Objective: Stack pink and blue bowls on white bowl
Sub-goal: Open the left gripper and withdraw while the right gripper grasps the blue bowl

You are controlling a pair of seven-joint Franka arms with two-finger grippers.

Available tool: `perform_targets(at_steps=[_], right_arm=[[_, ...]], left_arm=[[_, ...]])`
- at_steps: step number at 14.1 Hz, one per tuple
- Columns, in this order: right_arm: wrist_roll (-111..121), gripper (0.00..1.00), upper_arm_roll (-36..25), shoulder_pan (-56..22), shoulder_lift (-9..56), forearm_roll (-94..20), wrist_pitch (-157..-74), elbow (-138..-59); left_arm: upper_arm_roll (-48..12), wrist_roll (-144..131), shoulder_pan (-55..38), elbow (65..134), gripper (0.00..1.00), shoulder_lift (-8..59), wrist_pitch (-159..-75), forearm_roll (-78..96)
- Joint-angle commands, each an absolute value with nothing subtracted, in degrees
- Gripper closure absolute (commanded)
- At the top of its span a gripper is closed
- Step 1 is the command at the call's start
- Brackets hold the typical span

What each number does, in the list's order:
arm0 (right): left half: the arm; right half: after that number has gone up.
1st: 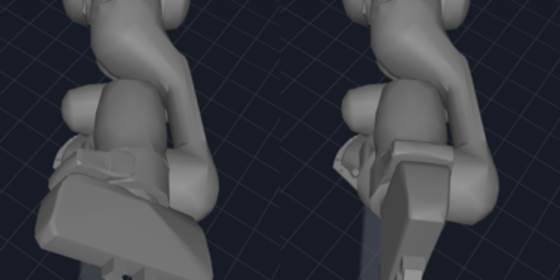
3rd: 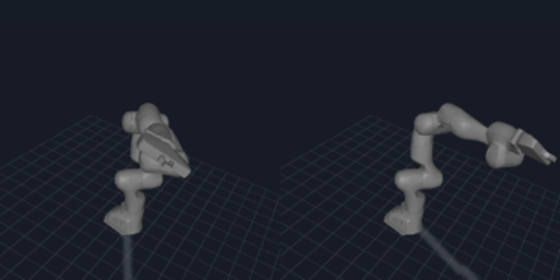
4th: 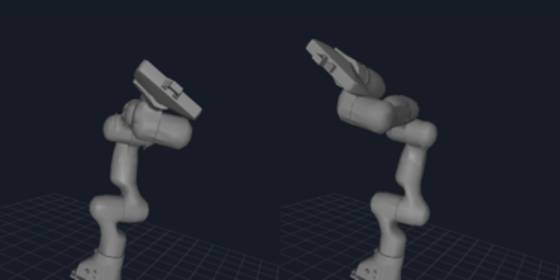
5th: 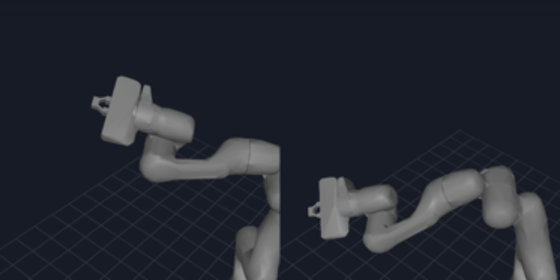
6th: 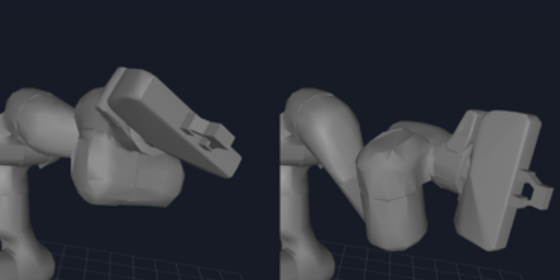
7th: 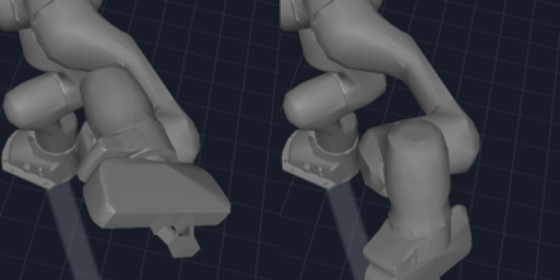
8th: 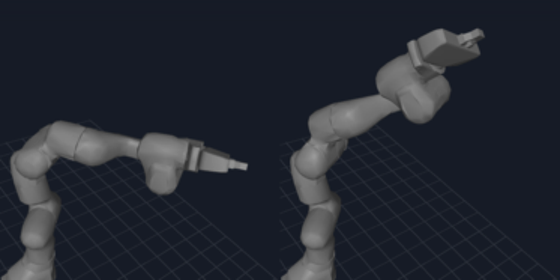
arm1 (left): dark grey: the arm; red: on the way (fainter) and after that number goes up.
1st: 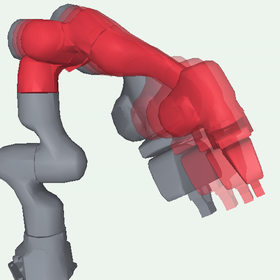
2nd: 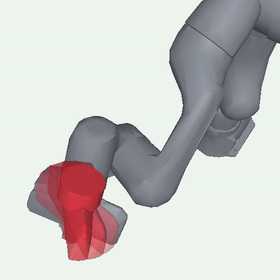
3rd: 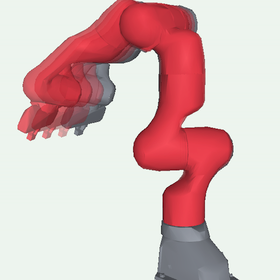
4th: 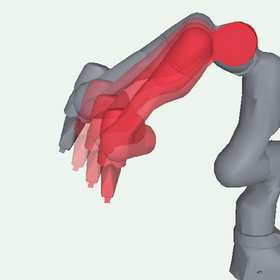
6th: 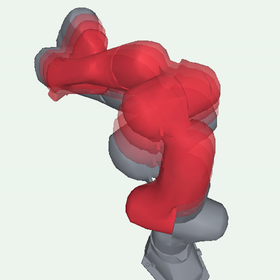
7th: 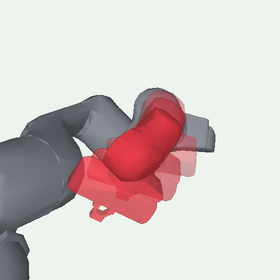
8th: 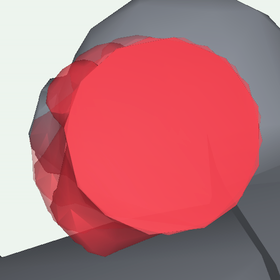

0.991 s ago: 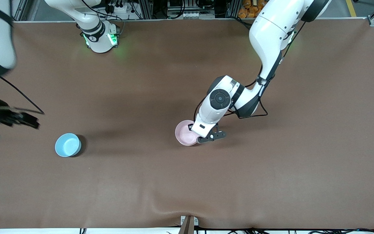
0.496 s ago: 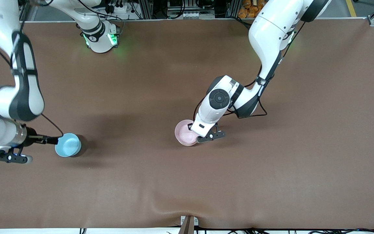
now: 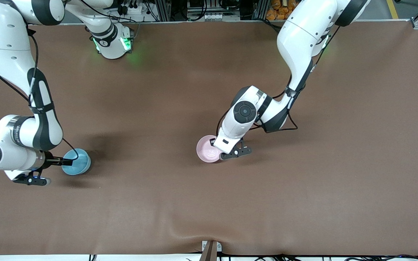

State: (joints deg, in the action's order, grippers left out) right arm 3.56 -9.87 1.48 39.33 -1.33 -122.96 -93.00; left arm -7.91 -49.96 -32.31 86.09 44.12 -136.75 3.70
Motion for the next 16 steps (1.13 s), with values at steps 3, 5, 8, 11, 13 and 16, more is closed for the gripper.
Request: perform_targets(at_steps=[3,5,8,11,13,16], right_arm=[[4.57,0.00,-9.40,2.55,40.34,-4.30,-123.75,-94.39],[4.57,0.35,-9.40,2.64,40.34,-4.48,-123.75,-94.39],[4.57,1.00,-9.40,2.90,40.34,-5.18,-123.75,-94.31],[4.57,1.00,-9.40,2.90,40.34,-5.71,-123.84,-94.22],[4.57,1.00,-9.40,2.81,40.25,-5.71,-123.84,-93.96],[4.57,1.00,-9.32,2.64,39.90,-5.98,-123.75,-93.61]], left_arm=[[-7.65,-50.80,-32.43,85.43,0.00,43.60,-137.46,4.83],[-7.65,-50.71,-32.08,85.43,0.00,42.63,-137.11,4.49],[-5.98,-50.71,-31.82,85.43,0.00,39.30,-134.40,4.39],[-2.74,-50.10,-31.55,85.43,0.00,35.78,-130.27,3.87],[-0.80,-49.05,-31.55,85.34,0.00,33.67,-127.98,0.55],[0.70,-47.82,-29.89,85.34,0.00,31.30,-124.03,-2.99]])
